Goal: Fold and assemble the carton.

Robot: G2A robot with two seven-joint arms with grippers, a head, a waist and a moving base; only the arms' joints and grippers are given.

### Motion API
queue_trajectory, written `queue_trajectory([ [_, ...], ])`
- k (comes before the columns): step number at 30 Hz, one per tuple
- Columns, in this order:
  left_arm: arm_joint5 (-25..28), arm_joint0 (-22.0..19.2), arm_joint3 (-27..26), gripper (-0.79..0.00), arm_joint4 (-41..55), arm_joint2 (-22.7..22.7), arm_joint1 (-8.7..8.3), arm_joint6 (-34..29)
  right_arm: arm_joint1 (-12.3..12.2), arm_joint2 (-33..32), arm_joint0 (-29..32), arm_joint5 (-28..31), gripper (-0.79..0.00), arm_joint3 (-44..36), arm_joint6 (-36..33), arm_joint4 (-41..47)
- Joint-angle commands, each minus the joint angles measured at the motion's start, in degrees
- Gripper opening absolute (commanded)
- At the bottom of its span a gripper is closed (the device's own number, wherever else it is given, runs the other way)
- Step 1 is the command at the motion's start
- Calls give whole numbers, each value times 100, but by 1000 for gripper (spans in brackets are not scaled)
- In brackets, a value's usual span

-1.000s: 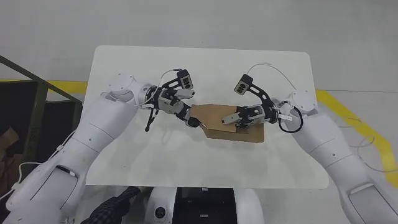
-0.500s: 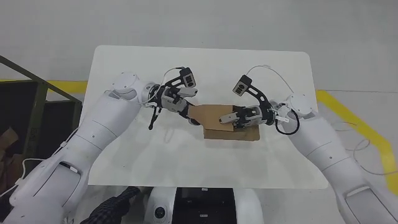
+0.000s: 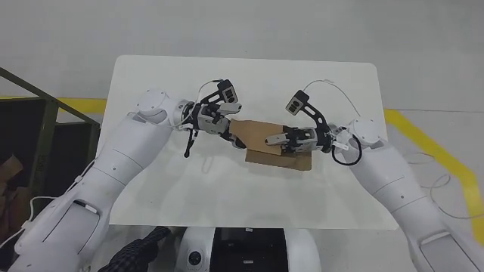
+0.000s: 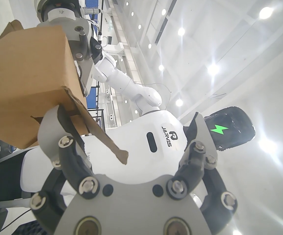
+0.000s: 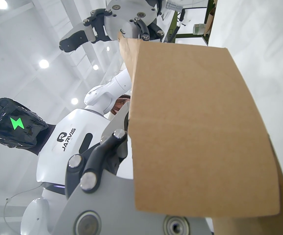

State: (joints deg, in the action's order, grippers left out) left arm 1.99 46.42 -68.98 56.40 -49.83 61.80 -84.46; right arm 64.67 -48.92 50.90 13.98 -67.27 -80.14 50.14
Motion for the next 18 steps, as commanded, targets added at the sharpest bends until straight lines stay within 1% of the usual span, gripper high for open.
queue_trajectory([
  [1, 16, 28, -32, 0, -67, -37, 0, 63, 1, -45, 50, 11, -785, -39, 74, -3],
  [6, 9, 93, -74, 0, -191, -134, -4, 177, 1, -145, 148, -10, -785, -89, 174, -27],
  [18, -47, 170, -145, 0, -260, -293, 19, 180, 29, -264, 252, -93, -785, -173, 160, -114],
])
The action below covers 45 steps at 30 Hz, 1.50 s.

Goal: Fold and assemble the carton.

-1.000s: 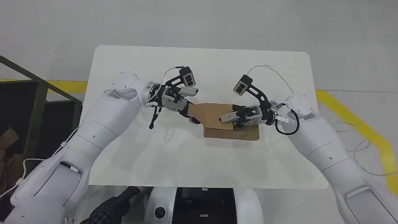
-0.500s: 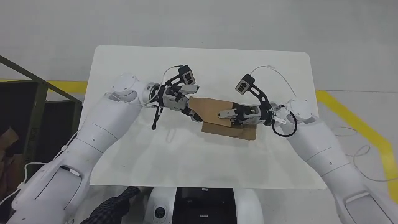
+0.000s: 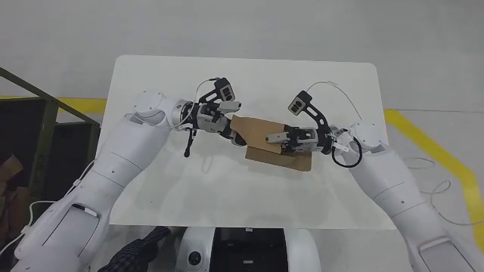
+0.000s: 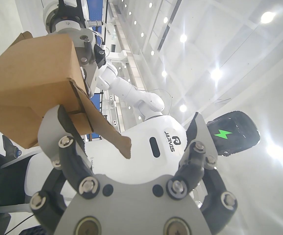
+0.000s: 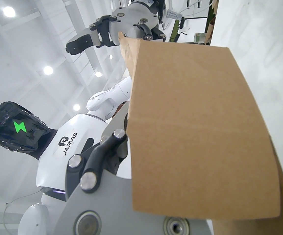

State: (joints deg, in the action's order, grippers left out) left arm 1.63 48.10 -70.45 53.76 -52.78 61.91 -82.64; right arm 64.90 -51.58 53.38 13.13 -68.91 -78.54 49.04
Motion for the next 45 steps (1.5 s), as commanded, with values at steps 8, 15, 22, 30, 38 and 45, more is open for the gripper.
queue_trajectory([
  [8, -5, -56, 73, 0, -62, 23, 69, -39, 56, -7, -12, -40, -785, 6, -5, -39],
  [15, 90, -7, 144, 0, -56, -280, 27, -47, 70, -95, -38, -68, -785, 140, -63, -82],
  [22, 111, 133, 24, 0, -68, -697, -62, -13, 84, -121, 1, -150, -785, 187, -139, -151],
  [30, 144, 224, -313, 0, -8, -1103, -125, 100, 91, -155, 63, -210, -785, 205, -132, -295],
  [38, -27, 152, -534, 0, -156, -936, -72, 106, 105, -185, 86, -254, -785, 197, -86, -417],
  [45, -280, -53, -350, 0, -710, -575, -13, 34, 102, -273, 102, -278, -785, 127, -112, -436],
])
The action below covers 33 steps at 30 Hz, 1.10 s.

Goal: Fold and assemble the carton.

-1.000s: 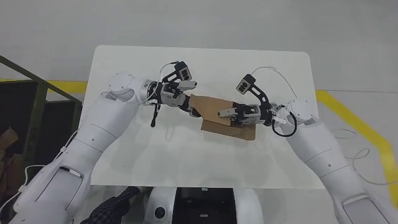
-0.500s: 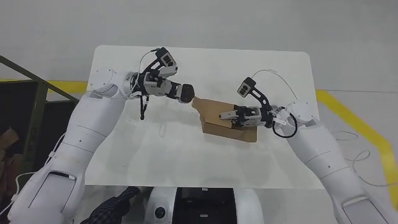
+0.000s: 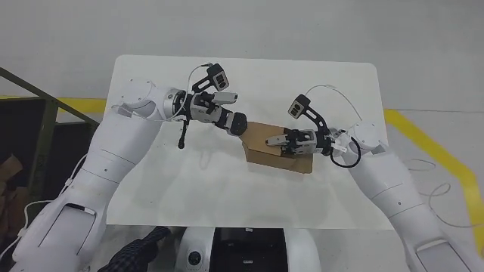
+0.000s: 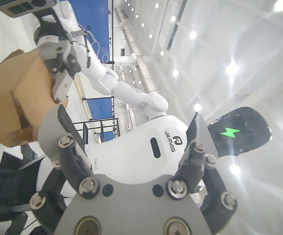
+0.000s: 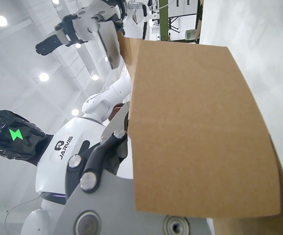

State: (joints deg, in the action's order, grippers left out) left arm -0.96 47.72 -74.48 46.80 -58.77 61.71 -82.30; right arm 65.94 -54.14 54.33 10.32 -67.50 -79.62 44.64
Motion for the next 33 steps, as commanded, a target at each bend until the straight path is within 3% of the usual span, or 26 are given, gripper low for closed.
queue_trajectory([
  [1, -18, -27, 92, 0, -14, 34, 14, -5, -3, -31, 14, 1, -785, -28, -10, 3],
  [33, 23, 105, 355, 0, 545, 104, 186, -94, 51, -326, 286, 45, -785, -364, -355, 575],
])
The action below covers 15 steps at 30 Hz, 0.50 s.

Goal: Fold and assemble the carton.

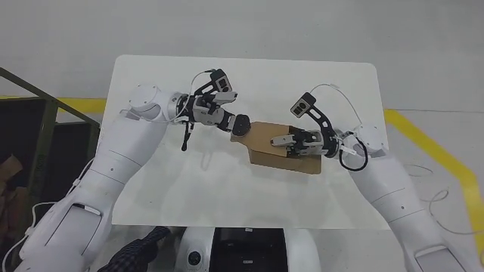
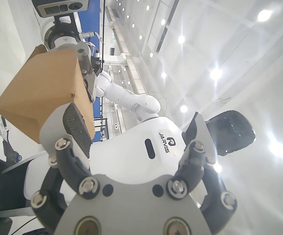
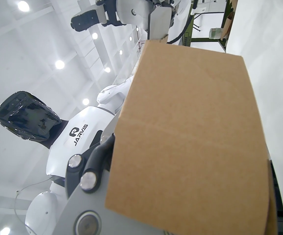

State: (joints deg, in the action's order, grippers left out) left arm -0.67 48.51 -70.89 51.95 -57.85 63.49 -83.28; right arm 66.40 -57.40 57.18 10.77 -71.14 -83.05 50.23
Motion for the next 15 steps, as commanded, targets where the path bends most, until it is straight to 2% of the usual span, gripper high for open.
queue_trajectory([
  [1, -7, 39, -9, 0, 33, 32, 16, 9, 10, 3, 2, -1, -785, -1, -14, 28],
  [15, 23, -27, 32, 0, 12, 19, 76, -36, 50, -46, -22, 14, -785, 64, -7, 0],
])
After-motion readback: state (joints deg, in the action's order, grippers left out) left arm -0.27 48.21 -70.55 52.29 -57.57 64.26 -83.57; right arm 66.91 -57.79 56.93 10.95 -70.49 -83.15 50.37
